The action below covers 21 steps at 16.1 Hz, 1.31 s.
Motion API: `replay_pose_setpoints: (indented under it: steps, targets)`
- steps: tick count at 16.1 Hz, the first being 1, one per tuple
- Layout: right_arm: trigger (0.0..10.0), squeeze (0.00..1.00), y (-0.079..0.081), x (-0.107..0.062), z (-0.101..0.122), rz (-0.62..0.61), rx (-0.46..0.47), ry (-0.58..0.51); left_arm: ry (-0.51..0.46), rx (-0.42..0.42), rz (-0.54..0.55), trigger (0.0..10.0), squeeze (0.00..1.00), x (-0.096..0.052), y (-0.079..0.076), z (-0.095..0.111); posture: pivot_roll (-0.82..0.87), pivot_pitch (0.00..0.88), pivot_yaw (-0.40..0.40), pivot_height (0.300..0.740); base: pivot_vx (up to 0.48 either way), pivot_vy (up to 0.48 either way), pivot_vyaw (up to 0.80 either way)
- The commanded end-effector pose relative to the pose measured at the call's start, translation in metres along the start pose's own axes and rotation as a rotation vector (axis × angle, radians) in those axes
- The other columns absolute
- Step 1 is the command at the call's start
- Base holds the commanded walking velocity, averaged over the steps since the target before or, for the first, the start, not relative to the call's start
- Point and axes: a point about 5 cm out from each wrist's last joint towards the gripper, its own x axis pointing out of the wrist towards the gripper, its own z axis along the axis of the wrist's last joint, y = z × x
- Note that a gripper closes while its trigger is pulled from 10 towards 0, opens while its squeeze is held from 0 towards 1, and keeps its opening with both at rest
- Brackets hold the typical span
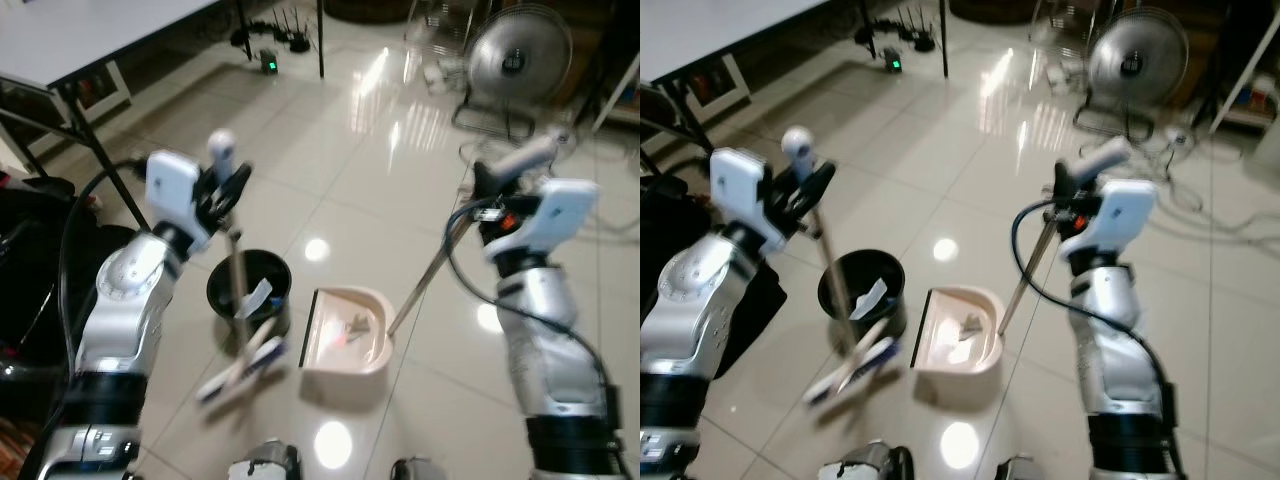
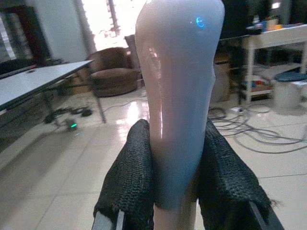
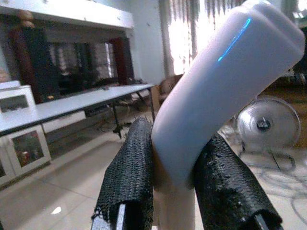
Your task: Sweep floor
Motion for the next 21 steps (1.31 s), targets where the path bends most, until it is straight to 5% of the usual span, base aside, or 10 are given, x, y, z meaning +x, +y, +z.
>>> replay_pose_setpoints:
  steps: [1,4,6,12,21]
  targets:
    - [10.0,0.0,-0.001,0.002,0.012,0.012,0.015,-0.002,-0.044,0.046,0.019,10.0,0.0,-0.004,0.003,0.015,0.0,0.0,0.04,0.74,0.0,0.0,0.0]
    - [10.0,0.0,-0.006,0.006,0.035,0.002,0.039,0.022,0.054,0.066,0.073,10.0,0.0,-0.026,0.008,0.001,0.01,0.0,0.036,0.74,0.0,0.0,0.0]
    - [10.0,0.0,-0.012,0.015,0.065,-0.03,0.138,-0.012,0.183,0.07,0.166,10.0,0.0,-0.043,0.013,-0.019,0.01,0.0,0.032,0.74,0.0,0.0,0.0]
    - [10.0,0.0,-0.004,0.025,0.096,0.011,0.191,-0.057,0.153,0.084,0.177,10.0,0.0,-0.042,-0.002,-0.019,0.01,0.0,0.033,0.74,0.051,0.0,0.26]
    - [10.0,0.0,-0.007,0.027,0.097,-0.026,0.214,-0.049,0.173,0.093,0.18,10.0,0.0,-0.042,-0.011,-0.024,0.02,0.0,0.037,0.74,0.367,0.0,0.09]
